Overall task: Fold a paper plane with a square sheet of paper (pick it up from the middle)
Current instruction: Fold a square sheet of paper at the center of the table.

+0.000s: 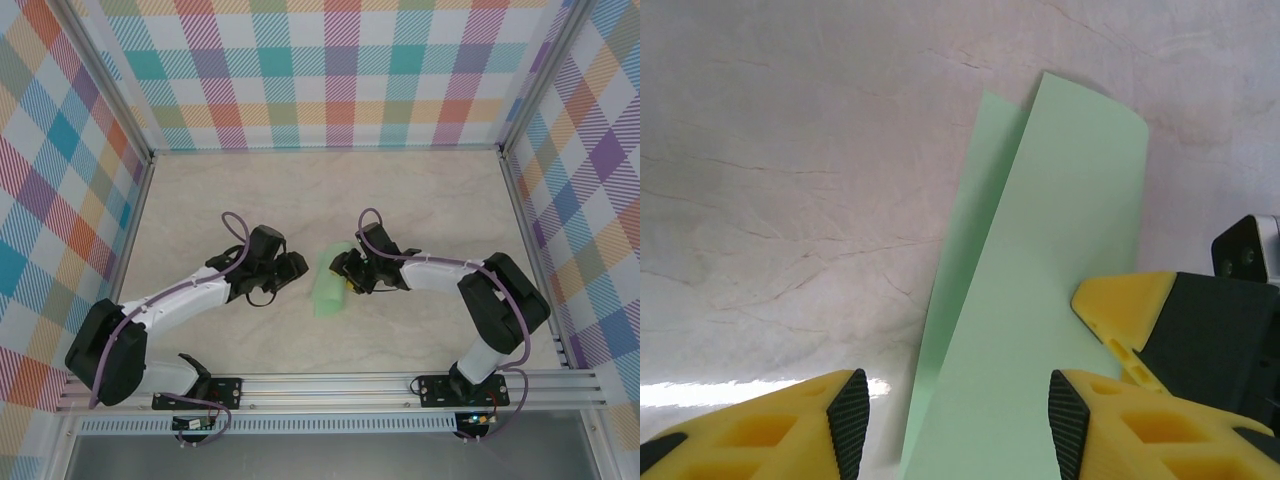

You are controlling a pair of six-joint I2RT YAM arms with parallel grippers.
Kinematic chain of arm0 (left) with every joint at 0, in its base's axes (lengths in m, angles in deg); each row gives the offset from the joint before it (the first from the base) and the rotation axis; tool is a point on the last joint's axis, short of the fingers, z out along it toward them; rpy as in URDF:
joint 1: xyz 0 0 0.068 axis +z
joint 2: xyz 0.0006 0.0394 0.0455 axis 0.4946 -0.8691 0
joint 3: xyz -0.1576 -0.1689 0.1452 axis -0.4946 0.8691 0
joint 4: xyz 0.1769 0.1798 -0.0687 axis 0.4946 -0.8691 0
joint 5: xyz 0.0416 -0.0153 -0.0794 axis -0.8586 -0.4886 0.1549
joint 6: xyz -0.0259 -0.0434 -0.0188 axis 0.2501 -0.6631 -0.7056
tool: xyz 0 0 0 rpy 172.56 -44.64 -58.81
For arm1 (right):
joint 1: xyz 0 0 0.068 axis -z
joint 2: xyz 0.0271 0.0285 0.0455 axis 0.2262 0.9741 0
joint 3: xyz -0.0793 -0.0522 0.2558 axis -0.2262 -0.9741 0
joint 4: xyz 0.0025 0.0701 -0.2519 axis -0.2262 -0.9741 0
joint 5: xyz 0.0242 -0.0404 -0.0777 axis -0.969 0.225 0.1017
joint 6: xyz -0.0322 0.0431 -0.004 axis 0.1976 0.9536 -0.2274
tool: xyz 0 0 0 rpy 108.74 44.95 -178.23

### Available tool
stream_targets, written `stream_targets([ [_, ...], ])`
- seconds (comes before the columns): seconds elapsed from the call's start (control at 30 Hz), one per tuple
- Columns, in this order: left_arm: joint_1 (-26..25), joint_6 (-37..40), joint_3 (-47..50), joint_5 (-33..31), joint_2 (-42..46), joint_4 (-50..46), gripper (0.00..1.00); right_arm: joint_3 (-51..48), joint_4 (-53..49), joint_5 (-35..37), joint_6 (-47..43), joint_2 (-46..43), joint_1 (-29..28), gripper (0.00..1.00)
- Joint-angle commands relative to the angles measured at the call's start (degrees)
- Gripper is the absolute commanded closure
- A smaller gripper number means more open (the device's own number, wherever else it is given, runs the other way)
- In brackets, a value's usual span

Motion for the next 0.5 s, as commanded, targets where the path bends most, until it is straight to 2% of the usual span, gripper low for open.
stream_targets([
  [0.0,0.51,0.6,0.28,4.06,-2.42,3.67,0.47,0.08,-4.86,-1.07,-3.29,-1.75,-0.53,0.48],
  [0.3,-1.11,0.87,-0.77,6.71,-7.59,5.41,0.47,4.69,-15.66,-3.0,-14.23,-1.6,-0.38,0.37],
  [0.47,-2.2,0.98,-1.3,5.91,-9.08,4.83,0.46,5.22,-19.31,-4.15,-18.74,-1.82,0.97,0.35],
])
